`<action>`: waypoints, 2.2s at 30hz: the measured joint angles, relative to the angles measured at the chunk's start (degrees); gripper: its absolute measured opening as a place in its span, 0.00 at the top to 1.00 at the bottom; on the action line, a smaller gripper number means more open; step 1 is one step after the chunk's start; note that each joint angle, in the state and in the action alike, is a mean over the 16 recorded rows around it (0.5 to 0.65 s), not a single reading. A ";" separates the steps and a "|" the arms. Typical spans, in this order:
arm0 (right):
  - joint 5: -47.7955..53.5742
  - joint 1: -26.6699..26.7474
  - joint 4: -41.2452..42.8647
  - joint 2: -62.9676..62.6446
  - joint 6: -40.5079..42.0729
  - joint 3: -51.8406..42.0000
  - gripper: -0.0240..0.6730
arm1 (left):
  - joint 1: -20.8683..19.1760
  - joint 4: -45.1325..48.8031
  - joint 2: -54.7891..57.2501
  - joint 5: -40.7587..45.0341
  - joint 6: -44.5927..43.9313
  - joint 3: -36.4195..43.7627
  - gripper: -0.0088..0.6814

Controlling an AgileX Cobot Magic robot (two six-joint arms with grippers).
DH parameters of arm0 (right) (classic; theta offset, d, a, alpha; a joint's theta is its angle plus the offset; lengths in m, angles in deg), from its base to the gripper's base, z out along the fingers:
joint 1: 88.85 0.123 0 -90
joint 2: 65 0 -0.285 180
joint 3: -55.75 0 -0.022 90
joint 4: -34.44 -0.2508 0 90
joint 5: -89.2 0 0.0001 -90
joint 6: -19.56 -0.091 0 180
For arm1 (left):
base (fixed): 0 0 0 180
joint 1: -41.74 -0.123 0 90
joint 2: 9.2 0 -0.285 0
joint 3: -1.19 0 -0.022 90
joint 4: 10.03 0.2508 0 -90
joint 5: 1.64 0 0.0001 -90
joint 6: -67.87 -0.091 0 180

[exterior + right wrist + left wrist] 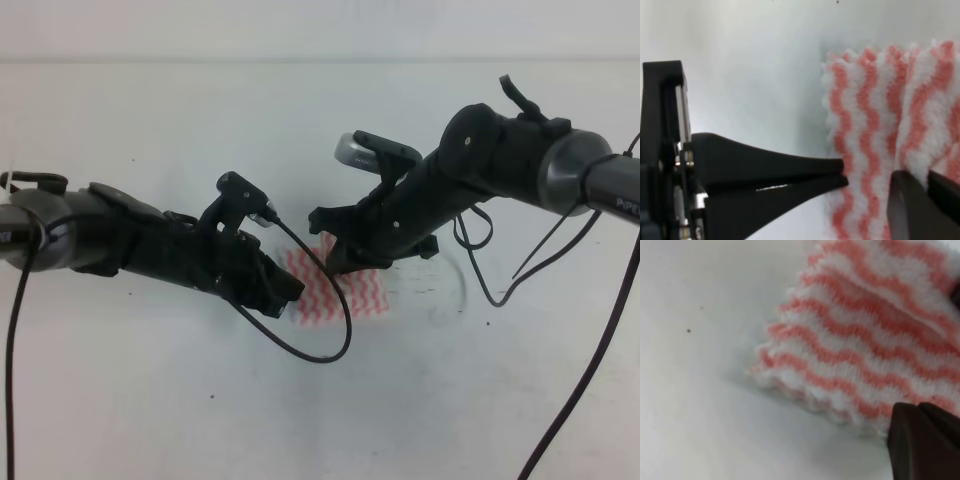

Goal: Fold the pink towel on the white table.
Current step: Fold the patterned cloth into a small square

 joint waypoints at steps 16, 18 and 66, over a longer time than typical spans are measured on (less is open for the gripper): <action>-1.43 1.72 0.12 -0.15 0.14 0.01 0.97 | 0.01 -1.05 0.33 0.12 -0.66 0.00 0.99; -1.62 1.77 0.19 -0.15 0.14 0.01 0.97 | 0.01 -1.04 0.33 0.13 -0.68 0.01 0.99; 3.16 2.23 2.70 0.04 0.11 0.00 0.96 | -0.06 -0.86 -8.62 -10.46 -0.97 -0.08 0.99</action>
